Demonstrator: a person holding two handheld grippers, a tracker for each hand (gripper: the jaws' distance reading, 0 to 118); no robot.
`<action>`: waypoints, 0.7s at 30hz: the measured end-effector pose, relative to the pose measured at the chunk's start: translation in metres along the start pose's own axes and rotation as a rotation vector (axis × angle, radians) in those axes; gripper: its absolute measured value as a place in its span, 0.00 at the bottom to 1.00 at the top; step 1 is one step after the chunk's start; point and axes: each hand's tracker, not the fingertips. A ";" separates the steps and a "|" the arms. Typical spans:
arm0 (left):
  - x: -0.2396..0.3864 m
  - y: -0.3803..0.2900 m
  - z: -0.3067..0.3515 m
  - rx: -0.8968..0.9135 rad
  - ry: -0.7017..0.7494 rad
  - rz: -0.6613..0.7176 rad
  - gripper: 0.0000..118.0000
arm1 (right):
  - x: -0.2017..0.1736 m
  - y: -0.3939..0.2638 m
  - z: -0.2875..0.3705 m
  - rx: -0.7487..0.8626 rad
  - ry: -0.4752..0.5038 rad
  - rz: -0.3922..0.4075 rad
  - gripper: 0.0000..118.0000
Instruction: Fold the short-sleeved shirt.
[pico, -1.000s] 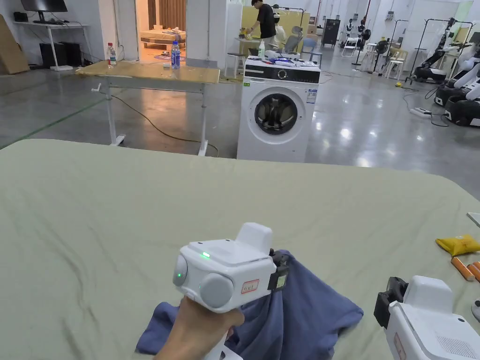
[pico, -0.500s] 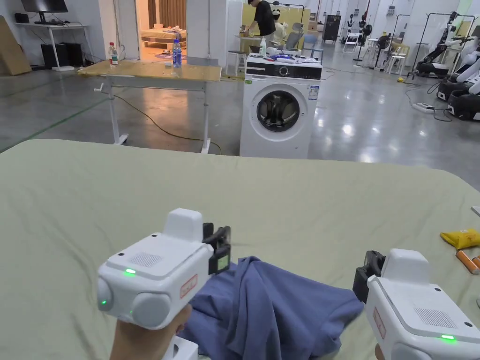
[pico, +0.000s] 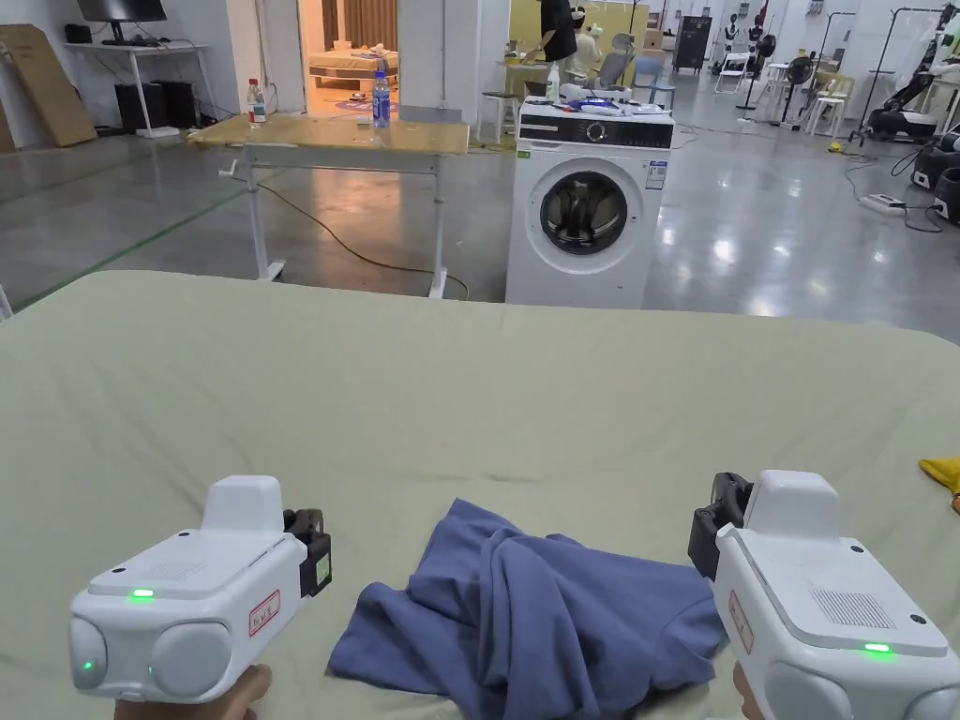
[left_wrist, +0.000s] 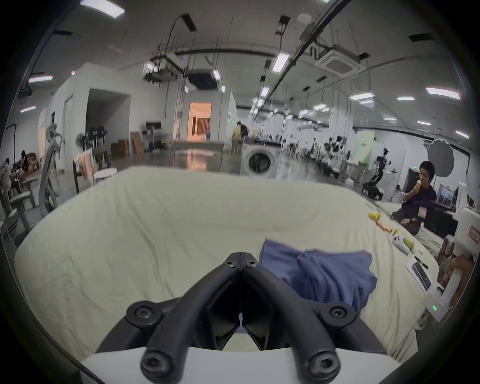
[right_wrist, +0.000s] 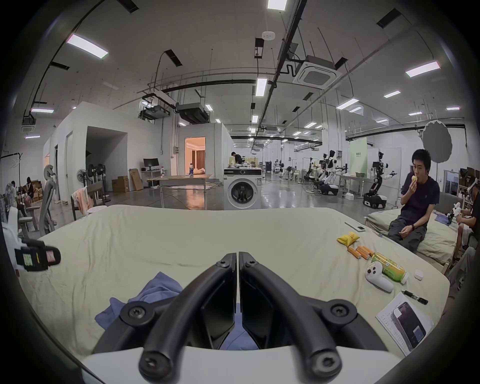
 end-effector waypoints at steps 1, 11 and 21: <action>0.000 -0.004 -0.006 -0.056 -0.019 0.007 0.00 | 0.000 -0.001 0.000 -0.004 0.001 0.000 0.00; 0.021 -0.049 -0.078 -0.420 -0.009 0.010 0.51 | 0.016 -0.020 -0.004 -0.056 -0.022 0.002 0.00; -0.057 -0.017 -0.113 -0.549 0.089 -0.150 0.45 | 0.042 -0.040 -0.007 -0.115 -0.072 -0.015 0.01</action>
